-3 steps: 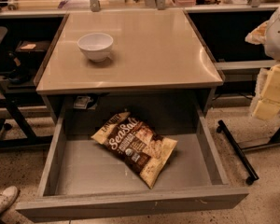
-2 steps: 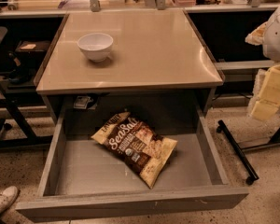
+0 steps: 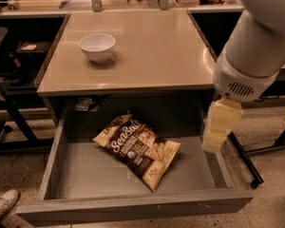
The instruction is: Pick brown chip bag from top drawer and place on counter
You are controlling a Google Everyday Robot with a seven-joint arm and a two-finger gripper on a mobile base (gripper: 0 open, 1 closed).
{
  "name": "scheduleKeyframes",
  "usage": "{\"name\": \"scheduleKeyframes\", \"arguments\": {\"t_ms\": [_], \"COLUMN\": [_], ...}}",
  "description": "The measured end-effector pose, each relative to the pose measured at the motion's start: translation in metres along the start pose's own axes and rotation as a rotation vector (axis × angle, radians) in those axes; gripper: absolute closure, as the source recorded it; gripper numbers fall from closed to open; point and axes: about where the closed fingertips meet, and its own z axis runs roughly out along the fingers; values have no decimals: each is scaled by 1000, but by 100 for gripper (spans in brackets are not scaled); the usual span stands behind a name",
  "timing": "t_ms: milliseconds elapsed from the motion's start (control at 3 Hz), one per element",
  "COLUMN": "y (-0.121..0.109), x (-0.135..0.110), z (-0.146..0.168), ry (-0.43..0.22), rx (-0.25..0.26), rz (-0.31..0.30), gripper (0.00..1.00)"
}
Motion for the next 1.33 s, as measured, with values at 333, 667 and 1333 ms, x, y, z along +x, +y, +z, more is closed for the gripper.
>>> {"name": "scheduleKeyframes", "arguments": {"t_ms": [333, 667, 1333], "y": [30, 36, 61], "x": [-21, -22, -69], "z": [44, 51, 110], "ry": [34, 43, 9], "rx": [-84, -96, -162], "rz": [39, 57, 78], "gripper": [0, 0, 0]}}
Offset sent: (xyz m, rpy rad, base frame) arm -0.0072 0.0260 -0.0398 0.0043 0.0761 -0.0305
